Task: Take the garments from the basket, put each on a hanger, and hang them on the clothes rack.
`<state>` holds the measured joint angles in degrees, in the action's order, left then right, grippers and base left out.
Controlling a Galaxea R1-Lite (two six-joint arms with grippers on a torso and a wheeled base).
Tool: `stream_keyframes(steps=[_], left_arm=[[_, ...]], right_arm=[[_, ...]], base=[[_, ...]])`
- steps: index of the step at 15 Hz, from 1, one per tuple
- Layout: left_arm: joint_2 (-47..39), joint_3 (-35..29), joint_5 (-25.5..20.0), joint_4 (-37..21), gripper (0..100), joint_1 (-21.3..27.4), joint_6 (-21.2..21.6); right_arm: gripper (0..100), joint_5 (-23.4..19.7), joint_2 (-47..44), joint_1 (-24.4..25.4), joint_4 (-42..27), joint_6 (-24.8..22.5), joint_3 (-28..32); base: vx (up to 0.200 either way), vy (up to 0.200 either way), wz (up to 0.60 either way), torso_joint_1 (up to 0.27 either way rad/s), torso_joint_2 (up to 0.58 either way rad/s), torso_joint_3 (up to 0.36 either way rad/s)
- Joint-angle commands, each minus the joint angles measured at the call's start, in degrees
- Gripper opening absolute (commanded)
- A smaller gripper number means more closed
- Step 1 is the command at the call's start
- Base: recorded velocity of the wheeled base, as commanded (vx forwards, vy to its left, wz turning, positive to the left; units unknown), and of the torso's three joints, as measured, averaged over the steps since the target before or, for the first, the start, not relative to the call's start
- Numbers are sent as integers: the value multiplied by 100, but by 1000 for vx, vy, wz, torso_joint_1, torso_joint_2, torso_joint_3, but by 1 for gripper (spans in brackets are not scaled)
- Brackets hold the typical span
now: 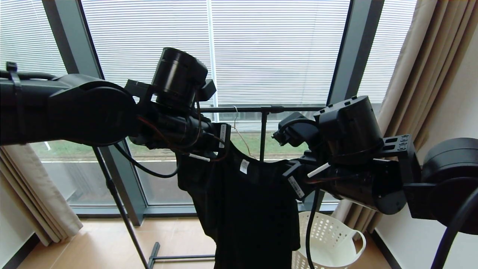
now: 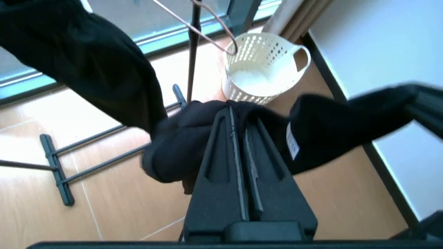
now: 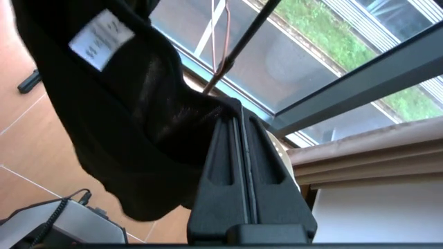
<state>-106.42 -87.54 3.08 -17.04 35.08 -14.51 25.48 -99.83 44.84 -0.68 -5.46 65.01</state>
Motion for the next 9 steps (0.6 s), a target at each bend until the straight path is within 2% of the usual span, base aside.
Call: stream_keyframes(steps=[1,9], left_arm=[[-28,-61,-1,-1,0,-19,0],[201,132,-10,-27,0,-10,9]], right_arm=[[0,1,-81,-1,-2,1,47],[0,1,-151,-300,-2,1,222]], base=[[0,0,0,0,0,0],[0,0,0,0,0,0]])
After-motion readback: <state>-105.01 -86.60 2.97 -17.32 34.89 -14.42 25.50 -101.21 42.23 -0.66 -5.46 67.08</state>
